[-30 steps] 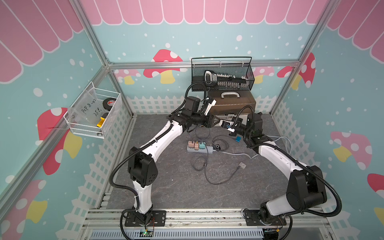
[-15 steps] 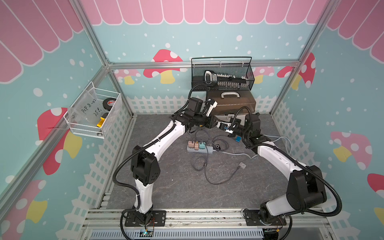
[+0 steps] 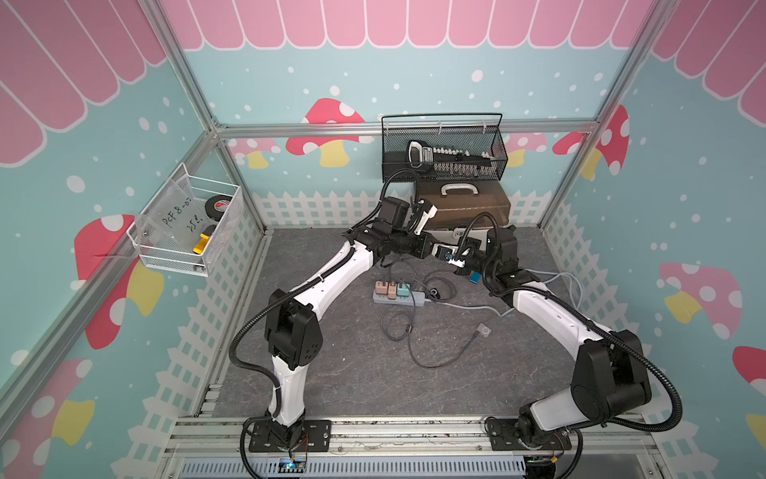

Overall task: Charge mp3
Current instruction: Pick up the charging cable from the center of the board.

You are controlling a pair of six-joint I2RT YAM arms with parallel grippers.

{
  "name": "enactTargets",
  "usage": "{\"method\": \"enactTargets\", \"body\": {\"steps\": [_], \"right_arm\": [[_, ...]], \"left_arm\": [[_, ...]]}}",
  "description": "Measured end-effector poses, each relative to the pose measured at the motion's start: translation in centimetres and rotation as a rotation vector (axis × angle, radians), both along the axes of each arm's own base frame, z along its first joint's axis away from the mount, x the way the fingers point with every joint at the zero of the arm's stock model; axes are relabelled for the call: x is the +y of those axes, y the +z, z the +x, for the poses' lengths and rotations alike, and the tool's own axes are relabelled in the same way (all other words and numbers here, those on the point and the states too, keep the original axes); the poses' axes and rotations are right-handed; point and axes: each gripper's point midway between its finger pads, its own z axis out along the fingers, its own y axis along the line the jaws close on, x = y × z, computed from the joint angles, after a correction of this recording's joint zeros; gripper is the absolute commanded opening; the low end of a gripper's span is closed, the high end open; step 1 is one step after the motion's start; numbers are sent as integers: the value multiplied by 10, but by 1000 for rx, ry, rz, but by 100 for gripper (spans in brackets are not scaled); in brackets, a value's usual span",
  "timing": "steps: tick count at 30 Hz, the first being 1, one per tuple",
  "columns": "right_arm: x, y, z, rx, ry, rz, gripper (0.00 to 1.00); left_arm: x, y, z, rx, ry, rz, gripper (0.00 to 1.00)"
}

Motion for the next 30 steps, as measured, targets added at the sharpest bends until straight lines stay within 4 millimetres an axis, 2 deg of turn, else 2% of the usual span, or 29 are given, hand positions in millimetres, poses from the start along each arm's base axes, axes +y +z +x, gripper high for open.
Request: {"method": "enactTargets", "body": {"steps": [5, 7, 9, 13, 17, 26, 30], "right_arm": [[-2, -1, 1, 1, -14, -7, 0], [-2, -2, 1, 5, -18, -10, 4], [-2, -3, 2, 8, -27, -11, 24], [-5, 0, 7, 1, -66, -6, 52], [-13, 0, 13, -3, -126, -14, 66], [-53, -21, 11, 91, -285, 7, 73], [-65, -34, -2, 153, -336, 36, 72]], "left_arm": [[-1, -1, 0, 1, -5, -3, 0], [-2, -1, 0, 3, -7, -2, 0], [-2, -2, 1, 5, -8, -2, 0], [-2, -6, 1, 10, -14, 1, 0], [2, -5, 5, -4, -12, -2, 0], [24, -19, 10, -79, -20, 29, 0], [32, -17, 14, -120, -20, 33, 0]]}}
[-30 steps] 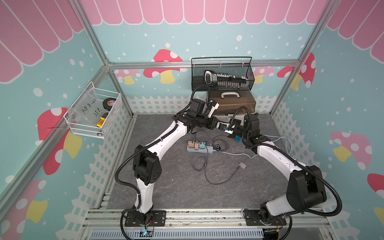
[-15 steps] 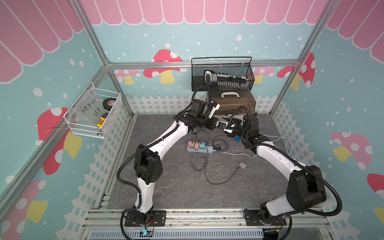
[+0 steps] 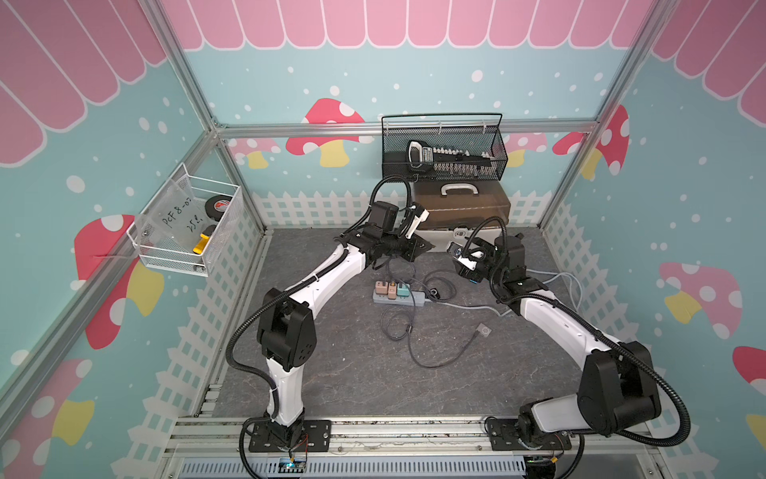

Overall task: Charge mp3
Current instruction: Pick up the charging cable from the center of the board, then pick up the MP3 player from the center of the board.

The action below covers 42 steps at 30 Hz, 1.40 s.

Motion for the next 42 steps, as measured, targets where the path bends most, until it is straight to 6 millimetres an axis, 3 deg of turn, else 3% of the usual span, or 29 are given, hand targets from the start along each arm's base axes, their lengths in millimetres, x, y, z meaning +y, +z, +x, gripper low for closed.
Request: {"method": "enactTargets", "body": {"steps": [5, 10, 15, 20, 28, 34, 38, 42], "right_arm": [[-26, -18, -7, 131, -167, 90, 66], [-33, -40, -12, 325, -288, 202, 62], [-21, -55, -7, 482, -340, 336, 52], [-5, -84, 5, 642, -374, 417, 44], [28, -146, 4, 855, -440, 377, 41], [56, -173, 1, 915, -431, 310, 39], [57, -191, -3, 942, -457, 268, 42], [53, -194, -1, 925, -488, 243, 44]], "left_arm": [[20, -1, -2, -81, -15, 24, 0], [30, -7, -24, -210, -83, 50, 0], [33, -7, -43, -358, -162, 63, 0], [35, -6, -51, -463, -209, 82, 0], [43, -5, -63, -517, -221, 102, 0], [45, -5, -63, -521, -212, 110, 0], [46, -6, -63, -519, -205, 116, 0], [47, -7, -62, -516, -198, 121, 0]]}}
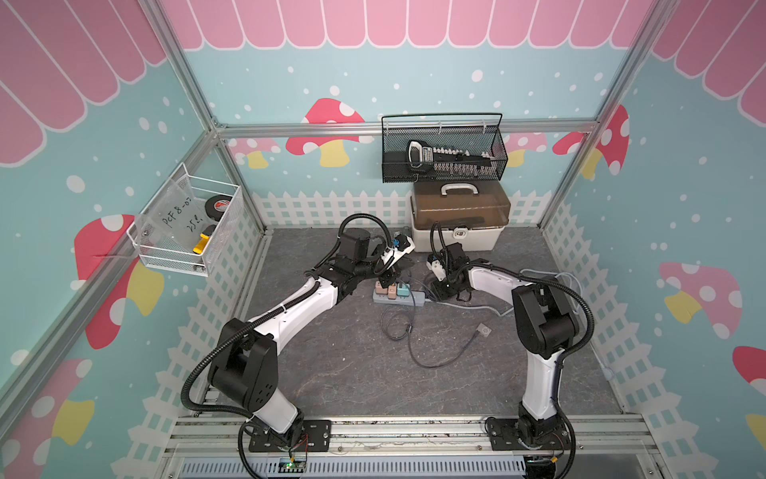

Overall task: Charge mp3
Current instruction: Pick up the MP3 player from the center of the board.

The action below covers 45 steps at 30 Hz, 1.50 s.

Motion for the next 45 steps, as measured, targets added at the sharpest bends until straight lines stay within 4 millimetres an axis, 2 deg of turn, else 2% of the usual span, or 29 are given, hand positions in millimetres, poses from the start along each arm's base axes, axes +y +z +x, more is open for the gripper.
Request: {"method": "enactTargets", "body": {"steps": [10, 14, 19, 27, 31, 38, 45], "right_arm": [[-5, 0, 11, -28, -25, -62, 45], [-17, 2, 21, -42, -55, -102, 45], [-27, 3, 23, -35, -66, -123, 43], [-15, 18, 10, -54, -36, -53, 44], [-6, 26, 10, -70, -5, -9, 45], [-3, 8, 2, -8, 45, -19, 48], [-8, -8, 5, 34, 43, -67, 48]], "left_arm": [[1, -3, 2, 8, 19, 10, 0], [1, -4, 1, 15, 22, 12, 0], [0, -5, 0, 16, 22, 17, 0], [-1, -5, -1, 21, 27, 17, 0], [-1, -5, -1, 22, 27, 17, 0], [-1, -5, 0, 21, 30, 19, 0], [0, -6, 1, 20, 36, 22, 0]]}}
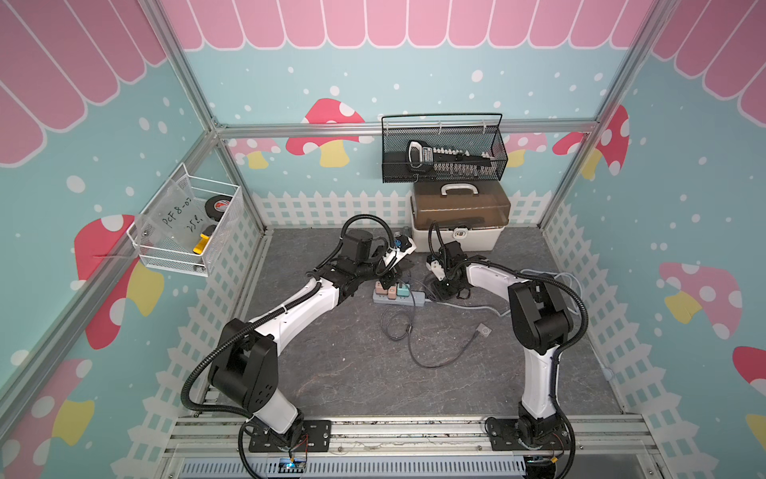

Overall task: Charge mp3
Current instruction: Pick up the MP3 player from the center of the board.

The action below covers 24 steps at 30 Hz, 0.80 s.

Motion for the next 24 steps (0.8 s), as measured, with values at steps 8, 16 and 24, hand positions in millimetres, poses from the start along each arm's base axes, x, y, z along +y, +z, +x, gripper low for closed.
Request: {"method": "enactTargets", "body": {"steps": [8, 16, 24], "right_arm": [[6, 3, 17, -12, 3, -2, 34], [7, -1, 16, 29, 10, -9, 40], [4, -3, 11, 52, 0, -23, 34]], "left_arm": [[0, -1, 0, 1, 2, 2, 0], [1, -2, 1, -1, 5, 11, 0], [2, -3, 1, 0, 3, 17, 0]]}}
